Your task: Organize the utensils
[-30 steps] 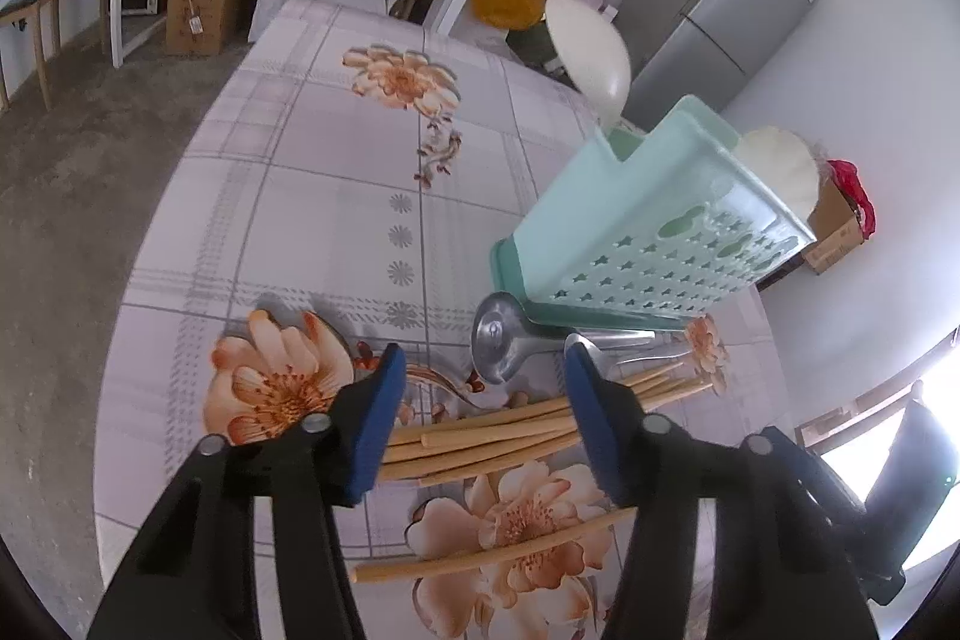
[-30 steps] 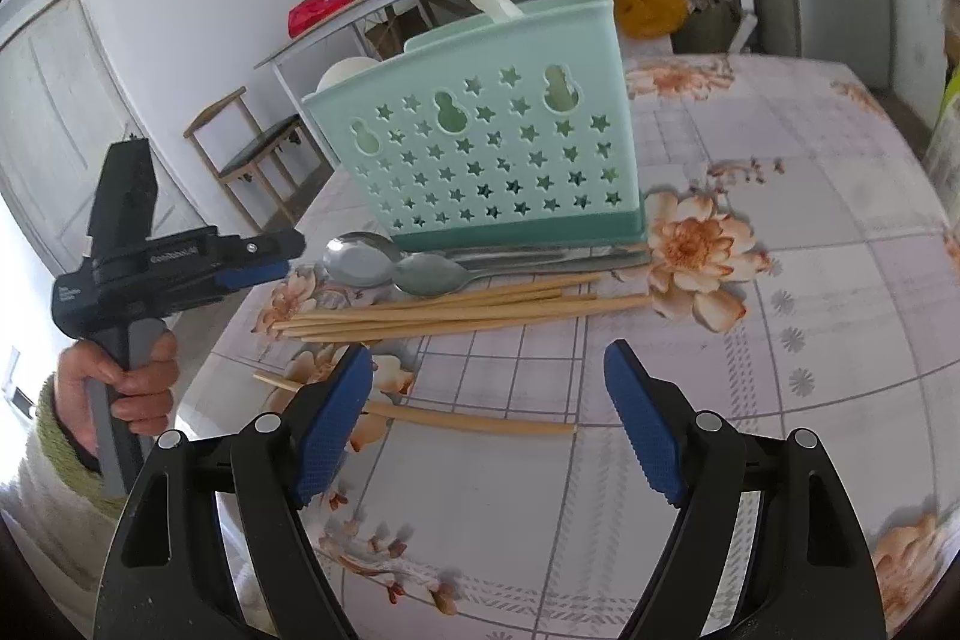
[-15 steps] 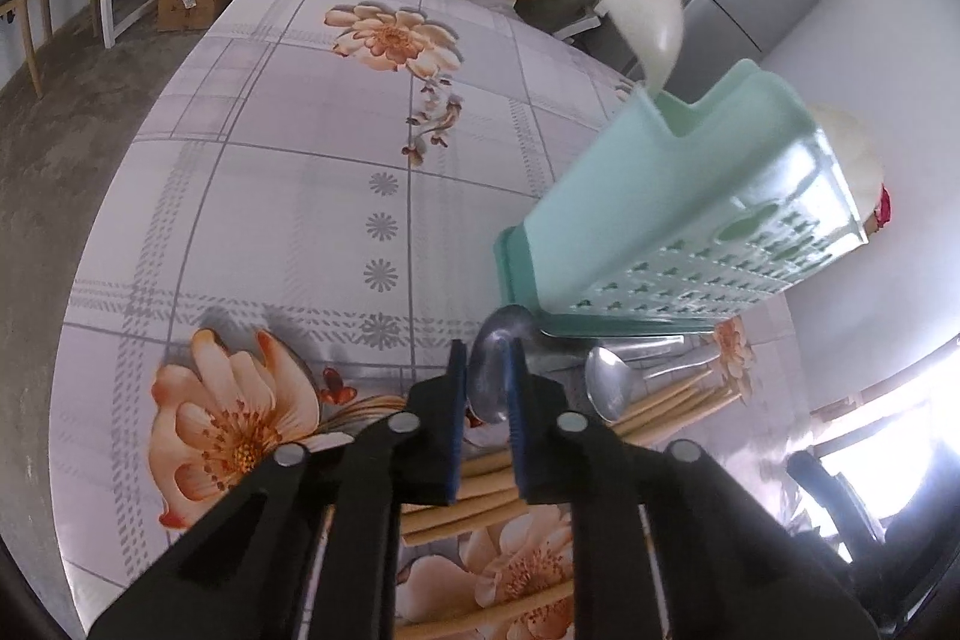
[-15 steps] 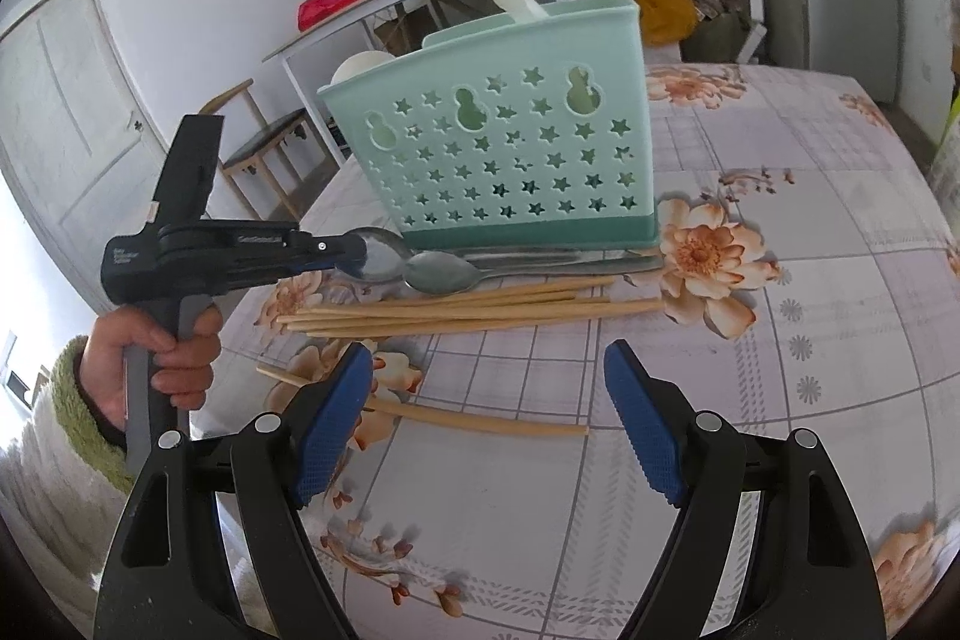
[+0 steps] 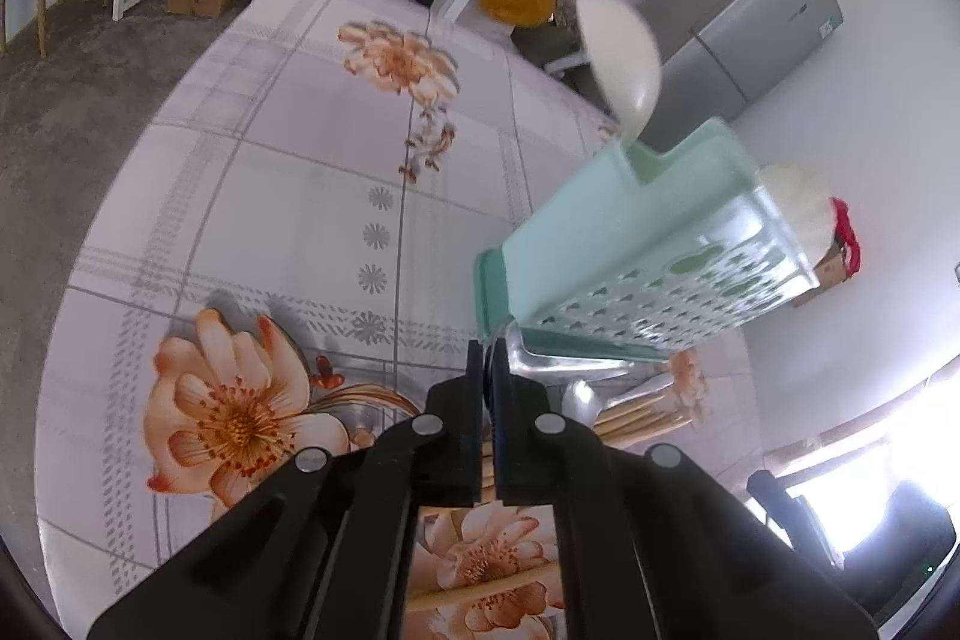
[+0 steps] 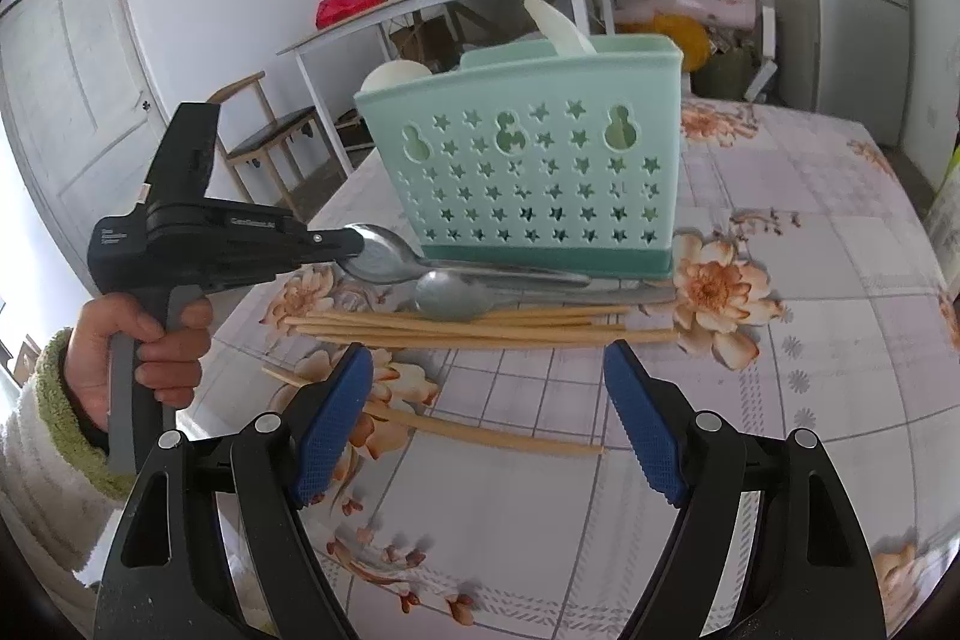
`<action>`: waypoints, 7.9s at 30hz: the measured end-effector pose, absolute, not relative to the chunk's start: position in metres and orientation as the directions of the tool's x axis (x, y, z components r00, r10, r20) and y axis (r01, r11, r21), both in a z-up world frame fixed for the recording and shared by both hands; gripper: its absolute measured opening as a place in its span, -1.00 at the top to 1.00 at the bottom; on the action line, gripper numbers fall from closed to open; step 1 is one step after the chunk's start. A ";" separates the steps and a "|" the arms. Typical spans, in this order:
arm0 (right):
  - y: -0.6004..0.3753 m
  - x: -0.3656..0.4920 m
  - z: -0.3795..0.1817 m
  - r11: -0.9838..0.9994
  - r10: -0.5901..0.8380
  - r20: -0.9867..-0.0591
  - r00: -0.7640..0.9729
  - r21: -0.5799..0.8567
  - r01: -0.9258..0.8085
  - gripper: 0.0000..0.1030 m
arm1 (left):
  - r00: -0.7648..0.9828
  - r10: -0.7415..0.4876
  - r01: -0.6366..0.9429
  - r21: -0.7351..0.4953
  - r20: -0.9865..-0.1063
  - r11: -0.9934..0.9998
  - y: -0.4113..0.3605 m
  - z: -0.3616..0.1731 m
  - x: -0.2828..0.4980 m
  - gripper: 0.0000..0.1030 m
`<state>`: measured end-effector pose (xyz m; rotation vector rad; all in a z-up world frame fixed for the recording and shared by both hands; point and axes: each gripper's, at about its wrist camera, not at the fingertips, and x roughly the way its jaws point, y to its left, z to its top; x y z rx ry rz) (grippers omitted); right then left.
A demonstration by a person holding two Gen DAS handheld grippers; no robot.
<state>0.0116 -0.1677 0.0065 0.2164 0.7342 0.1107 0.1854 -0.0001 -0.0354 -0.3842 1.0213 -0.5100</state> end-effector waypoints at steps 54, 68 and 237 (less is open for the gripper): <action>-0.061 0.130 -0.041 0.920 -0.102 -0.751 0.653 -0.321 -0.226 0.94 | 0.698 -0.480 0.091 -0.599 -0.531 0.796 0.143 0.003 0.122 0.97; -0.140 0.072 0.049 0.994 -0.001 -0.634 0.773 -0.085 -0.069 1.00 | 0.795 -0.513 0.289 -0.540 -0.325 0.790 0.129 0.078 0.093 0.97; -0.204 0.039 -0.061 0.879 0.255 -0.782 0.568 0.432 0.200 0.90 | 0.233 -0.491 0.516 -0.321 -0.839 0.794 -0.087 -0.057 0.046 1.00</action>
